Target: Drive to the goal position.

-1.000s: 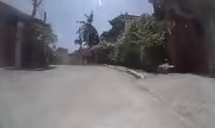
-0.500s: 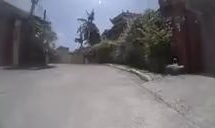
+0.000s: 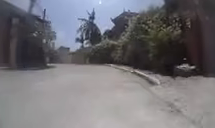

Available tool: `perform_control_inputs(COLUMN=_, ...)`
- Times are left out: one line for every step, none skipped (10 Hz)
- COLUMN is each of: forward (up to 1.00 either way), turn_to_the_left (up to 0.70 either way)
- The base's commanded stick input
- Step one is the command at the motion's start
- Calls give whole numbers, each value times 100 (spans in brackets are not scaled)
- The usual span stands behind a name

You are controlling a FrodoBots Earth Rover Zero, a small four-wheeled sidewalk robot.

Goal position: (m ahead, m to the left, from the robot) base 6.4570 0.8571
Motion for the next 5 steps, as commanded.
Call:
perform_control_inputs(forward=85, turn_to_the_left=-34)
perform_control_inputs(forward=85, turn_to_the_left=-25)
perform_control_inputs(forward=85, turn_to_the_left=-16)
perform_control_inputs(forward=85, turn_to_the_left=-7)
perform_control_inputs(forward=85, turn_to_the_left=0)
